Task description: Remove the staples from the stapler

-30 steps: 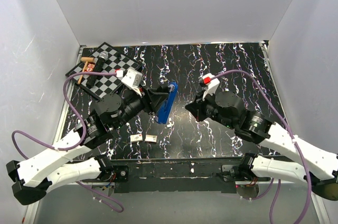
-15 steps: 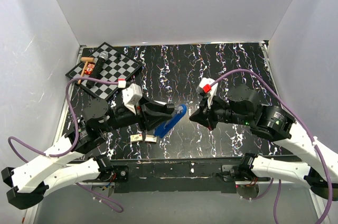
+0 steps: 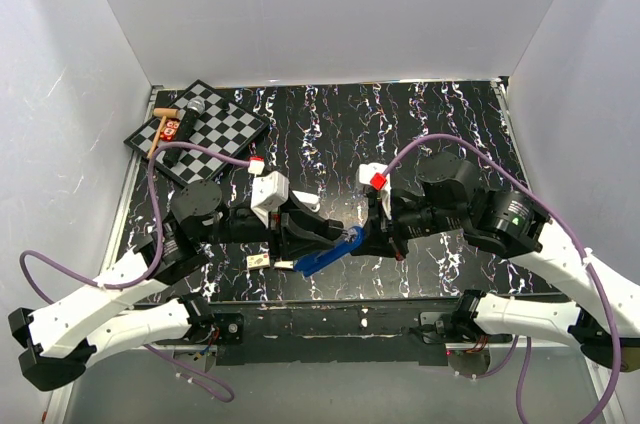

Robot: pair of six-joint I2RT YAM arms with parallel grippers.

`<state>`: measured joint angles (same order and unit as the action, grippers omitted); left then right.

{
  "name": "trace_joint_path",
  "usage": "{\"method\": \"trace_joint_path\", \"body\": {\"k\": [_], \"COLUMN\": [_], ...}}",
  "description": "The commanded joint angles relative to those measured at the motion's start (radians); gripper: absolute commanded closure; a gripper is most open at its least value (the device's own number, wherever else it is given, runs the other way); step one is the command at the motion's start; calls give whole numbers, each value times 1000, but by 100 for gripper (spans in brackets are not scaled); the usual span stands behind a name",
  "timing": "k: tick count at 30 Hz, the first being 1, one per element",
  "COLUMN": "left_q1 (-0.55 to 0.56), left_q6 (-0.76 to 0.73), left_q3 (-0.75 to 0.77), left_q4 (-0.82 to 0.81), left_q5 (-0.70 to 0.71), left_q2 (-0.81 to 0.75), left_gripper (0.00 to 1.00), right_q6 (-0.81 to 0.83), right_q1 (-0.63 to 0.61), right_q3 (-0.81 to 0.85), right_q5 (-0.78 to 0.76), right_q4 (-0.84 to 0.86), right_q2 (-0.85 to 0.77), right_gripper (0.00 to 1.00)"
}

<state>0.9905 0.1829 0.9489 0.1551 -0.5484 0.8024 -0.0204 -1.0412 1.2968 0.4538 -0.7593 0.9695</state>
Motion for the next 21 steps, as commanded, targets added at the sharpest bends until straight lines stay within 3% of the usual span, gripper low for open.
{"method": "trace_joint_path", "body": {"k": [1,9,15,21], "left_q1": [0,0,0,0], "left_q6": [4,7,13,-10], "left_q3": [51,50,57,50], "left_q4": [-80,-104,-112,-75], "left_q5": [-53,-87,-169,-104], "left_q2": [12,89,135,92], "left_gripper": [100,100,100,100], "right_q6": [14,-10,56,89], "right_q1": [-2,-5,-8,-8], "right_q3": [55,100,208,181], "right_q5": [158,278,310,260], "right_q4": [78,172,114,87], "right_q2": [21,109,219,195], "right_gripper": [99,99,99,99]}}
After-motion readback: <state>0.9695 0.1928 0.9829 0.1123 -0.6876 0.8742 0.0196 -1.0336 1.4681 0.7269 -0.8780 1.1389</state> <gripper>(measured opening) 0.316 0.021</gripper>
